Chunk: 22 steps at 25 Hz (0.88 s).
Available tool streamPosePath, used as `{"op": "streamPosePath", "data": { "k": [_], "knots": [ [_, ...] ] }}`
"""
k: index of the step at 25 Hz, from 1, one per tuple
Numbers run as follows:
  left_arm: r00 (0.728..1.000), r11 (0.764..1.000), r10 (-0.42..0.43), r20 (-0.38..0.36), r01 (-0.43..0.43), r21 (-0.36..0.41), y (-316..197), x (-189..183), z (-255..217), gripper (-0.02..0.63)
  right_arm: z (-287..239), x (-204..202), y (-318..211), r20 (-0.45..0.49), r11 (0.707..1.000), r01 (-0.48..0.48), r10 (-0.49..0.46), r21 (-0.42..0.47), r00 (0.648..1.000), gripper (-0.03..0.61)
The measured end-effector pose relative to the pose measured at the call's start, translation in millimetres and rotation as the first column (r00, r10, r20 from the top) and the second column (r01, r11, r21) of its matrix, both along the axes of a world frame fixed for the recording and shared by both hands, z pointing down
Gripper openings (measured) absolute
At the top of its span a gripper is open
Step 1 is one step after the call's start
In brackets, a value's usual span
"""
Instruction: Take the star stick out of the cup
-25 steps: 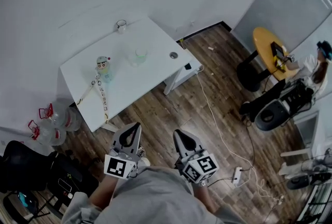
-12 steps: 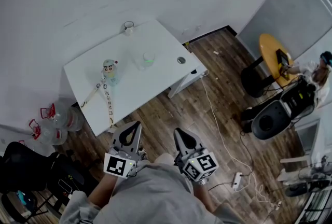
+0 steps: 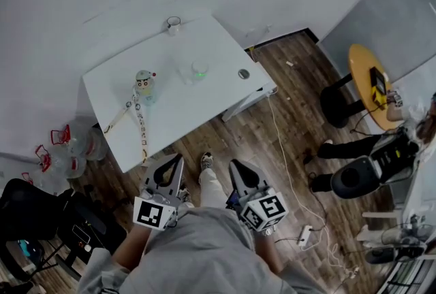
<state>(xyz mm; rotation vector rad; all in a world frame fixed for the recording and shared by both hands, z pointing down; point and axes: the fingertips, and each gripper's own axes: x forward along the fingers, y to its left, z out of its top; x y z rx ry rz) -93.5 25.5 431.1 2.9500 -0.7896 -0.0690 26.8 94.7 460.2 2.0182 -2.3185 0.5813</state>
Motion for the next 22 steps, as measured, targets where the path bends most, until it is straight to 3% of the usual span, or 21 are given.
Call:
{"op": "streamPosePath", "data": {
  "k": [14, 22],
  "knots": [
    [0.992, 0.992, -0.122, 0.018, 0.122, -0.026, -91, 40, 5, 0.031, 6, 52, -126, -0.026, 0.99, 0.138, -0.138, -0.02, 0.99, 0.037],
    [0.982, 0.982, -0.183, 0.048, 0.185, -0.033, -131, 65, 6, 0.031, 11, 74, -188, -0.048, 0.971, 0.238, -0.24, -0.034, 0.97, 0.037]
  ]
}}
